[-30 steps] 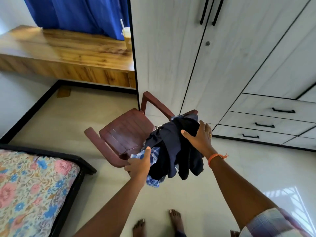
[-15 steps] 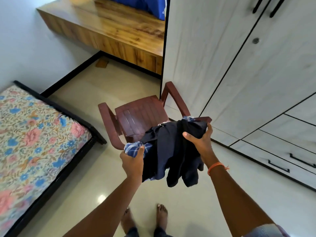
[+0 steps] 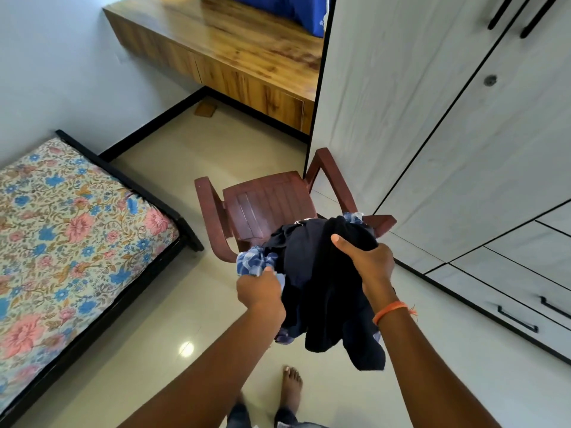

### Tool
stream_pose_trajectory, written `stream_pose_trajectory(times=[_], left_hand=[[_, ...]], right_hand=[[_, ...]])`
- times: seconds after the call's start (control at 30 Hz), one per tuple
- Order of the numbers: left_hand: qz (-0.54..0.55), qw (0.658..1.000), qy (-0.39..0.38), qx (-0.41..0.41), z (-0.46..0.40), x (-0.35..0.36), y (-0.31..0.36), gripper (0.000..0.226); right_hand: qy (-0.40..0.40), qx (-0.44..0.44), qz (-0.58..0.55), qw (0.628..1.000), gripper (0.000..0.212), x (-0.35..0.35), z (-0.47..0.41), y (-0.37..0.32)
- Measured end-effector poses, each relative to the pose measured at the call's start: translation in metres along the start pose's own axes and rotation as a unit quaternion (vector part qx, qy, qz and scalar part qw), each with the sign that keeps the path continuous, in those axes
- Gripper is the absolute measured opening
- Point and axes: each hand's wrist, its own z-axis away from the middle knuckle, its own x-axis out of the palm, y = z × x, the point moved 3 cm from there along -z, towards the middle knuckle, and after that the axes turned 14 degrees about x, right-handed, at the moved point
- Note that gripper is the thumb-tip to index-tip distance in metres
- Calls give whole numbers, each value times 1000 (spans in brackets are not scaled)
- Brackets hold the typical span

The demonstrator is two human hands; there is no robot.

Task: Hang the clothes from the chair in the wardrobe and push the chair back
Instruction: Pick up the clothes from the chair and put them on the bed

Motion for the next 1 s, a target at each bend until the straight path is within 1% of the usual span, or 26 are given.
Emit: stream_pose_trajectory(times=[0.03,0.07,0.13,0.17,0.2,0.3,0.37,0.4,0.47,0.53,0.6,0.67,0.7,0.73,0.8,0.83,0.9,0.93,1.0], left_hand=[[-25,999,-13,45,-1,0,5,25],[-68,992,-38,102,0,2,12,21],[-149,964,-111,189,9,13,23,20],[-169,957,-140,191,14,15,27,11],[-197,949,-165,183,18,18,28,8],[-287,935,-183,104,24,23,24,57],[-313,927,-182,97,29,26,26,85],[-315,928,-175,99,31,27,26,94],[-320,929,-155,100,33,22,22,101],[-308,936,-135,103,30,18,13,101],[-253,953,-139,95,28,14,10,103],[-181,970,-154,49,23,13,8,104],[-152,974,-170,19,22,14,7,101],[-122,975,-187,1,22,15,7,96],[-64,975,-212,-14,24,19,10,95],[-50,975,-214,-15,23,21,10,98],[-27,979,-198,-28,22,20,11,107],[-12,980,-189,-52,18,18,10,112],[6,978,-168,-120,11,12,9,132]], right_hand=[[-10,-1,7,1000,92,3,3,0],[-21,-2,11,1000,93,5,5,1],[-47,-3,0,999,104,7,4,5],[-63,-4,-8,998,107,8,3,7],[-80,-4,-13,997,109,9,2,9],[-125,-2,-27,992,108,8,4,10],[-144,-6,-28,989,106,7,7,10],[-150,-9,-29,988,103,7,7,11],[-162,3,-32,986,92,5,6,14],[-169,17,-31,985,84,3,4,17],[-175,18,-33,984,82,2,3,19],[-175,10,-41,984,81,1,5,19],[-175,4,-42,984,80,1,6,18],[-172,-3,-39,984,80,2,10,15],[-155,-27,-11,988,91,5,14,9],[-142,-38,15,989,96,6,15,7],[-123,-47,58,990,95,7,19,1],[-119,-49,62,990,90,7,21,-2],[-128,-50,38,990,85,9,25,-6]])
